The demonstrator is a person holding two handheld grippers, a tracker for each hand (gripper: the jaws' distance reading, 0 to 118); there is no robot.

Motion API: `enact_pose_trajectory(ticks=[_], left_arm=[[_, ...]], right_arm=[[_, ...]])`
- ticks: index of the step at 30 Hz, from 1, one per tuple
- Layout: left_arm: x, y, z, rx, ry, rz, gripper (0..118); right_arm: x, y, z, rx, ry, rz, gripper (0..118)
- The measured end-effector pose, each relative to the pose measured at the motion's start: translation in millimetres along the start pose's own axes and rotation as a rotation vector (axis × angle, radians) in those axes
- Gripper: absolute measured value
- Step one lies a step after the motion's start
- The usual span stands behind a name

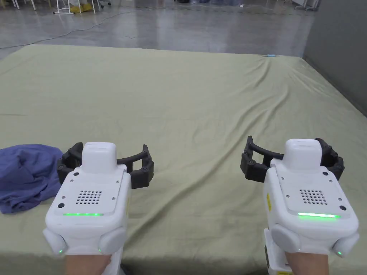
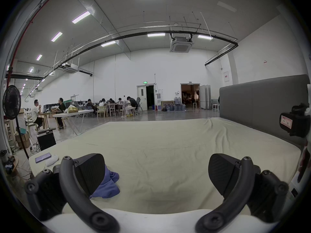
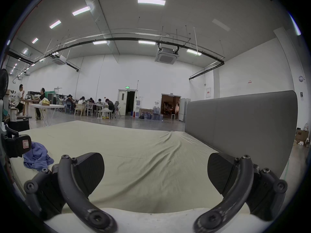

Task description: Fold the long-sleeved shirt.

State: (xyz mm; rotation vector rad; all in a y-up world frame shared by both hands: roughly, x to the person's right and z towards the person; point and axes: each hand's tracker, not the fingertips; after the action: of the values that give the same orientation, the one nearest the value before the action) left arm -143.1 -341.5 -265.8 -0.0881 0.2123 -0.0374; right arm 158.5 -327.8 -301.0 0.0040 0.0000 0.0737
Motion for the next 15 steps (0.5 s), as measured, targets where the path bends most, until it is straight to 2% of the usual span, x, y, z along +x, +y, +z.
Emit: enact_pose_trajectory(ticks=[15], left_arm=[[0.9,5.2,-1.1,0.011,0.001,-0.004,118]], right_arm=[[-0.8,3.1,-1.5,0.0,0.005,-0.001,118]])
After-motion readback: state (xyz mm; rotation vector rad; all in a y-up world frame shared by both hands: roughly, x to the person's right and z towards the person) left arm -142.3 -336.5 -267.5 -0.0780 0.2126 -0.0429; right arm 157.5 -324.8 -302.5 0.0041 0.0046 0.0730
